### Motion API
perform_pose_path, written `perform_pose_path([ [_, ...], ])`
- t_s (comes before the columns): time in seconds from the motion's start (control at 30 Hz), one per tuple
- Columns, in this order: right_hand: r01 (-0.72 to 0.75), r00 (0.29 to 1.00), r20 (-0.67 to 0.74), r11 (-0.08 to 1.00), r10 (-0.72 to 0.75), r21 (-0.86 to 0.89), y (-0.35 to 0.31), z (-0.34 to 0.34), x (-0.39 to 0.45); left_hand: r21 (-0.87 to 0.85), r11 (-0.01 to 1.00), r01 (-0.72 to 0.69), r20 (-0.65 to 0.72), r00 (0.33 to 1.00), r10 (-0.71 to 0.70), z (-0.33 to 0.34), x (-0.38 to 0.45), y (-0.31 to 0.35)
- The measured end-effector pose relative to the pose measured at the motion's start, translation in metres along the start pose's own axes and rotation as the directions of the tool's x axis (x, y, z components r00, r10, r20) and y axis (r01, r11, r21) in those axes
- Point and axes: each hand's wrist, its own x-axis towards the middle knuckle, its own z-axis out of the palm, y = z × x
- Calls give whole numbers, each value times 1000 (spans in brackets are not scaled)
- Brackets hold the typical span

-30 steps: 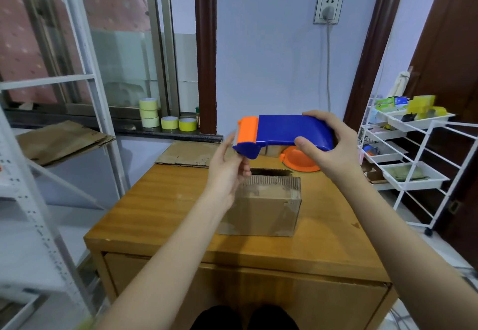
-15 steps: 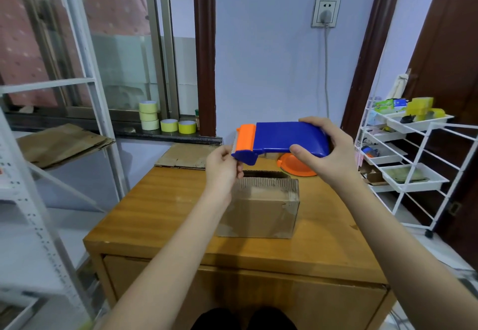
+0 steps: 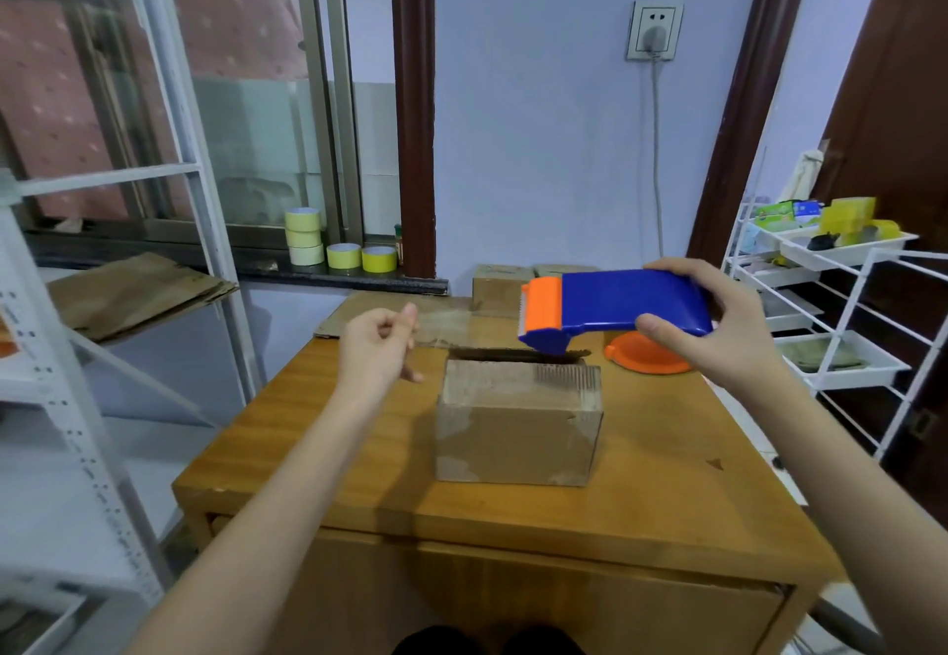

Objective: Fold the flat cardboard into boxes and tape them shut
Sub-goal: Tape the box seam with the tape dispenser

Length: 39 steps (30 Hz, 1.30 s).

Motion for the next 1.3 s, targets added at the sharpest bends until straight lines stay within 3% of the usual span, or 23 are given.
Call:
perform_pose_path([
  [0.2, -68, 995, 68, 998, 68, -2, 14, -7, 3, -282, 949, 142, 174, 980, -96, 14, -4, 1],
  [0.57, -136, 976, 164, 988, 145, -69, 42, -3, 23, -233, 947, 223, 218, 961, -172, 30, 4, -13],
  [1.07, -186, 918, 312, 959, 247, -212, 48, 24, 55, -354, 885, 304, 195, 949, -248, 29, 11, -22],
  [1.3, -136, 883, 397, 946, 250, -293, 42, 30, 60, -246, 948, 204, 167, 972, -165, 32, 12, -20],
])
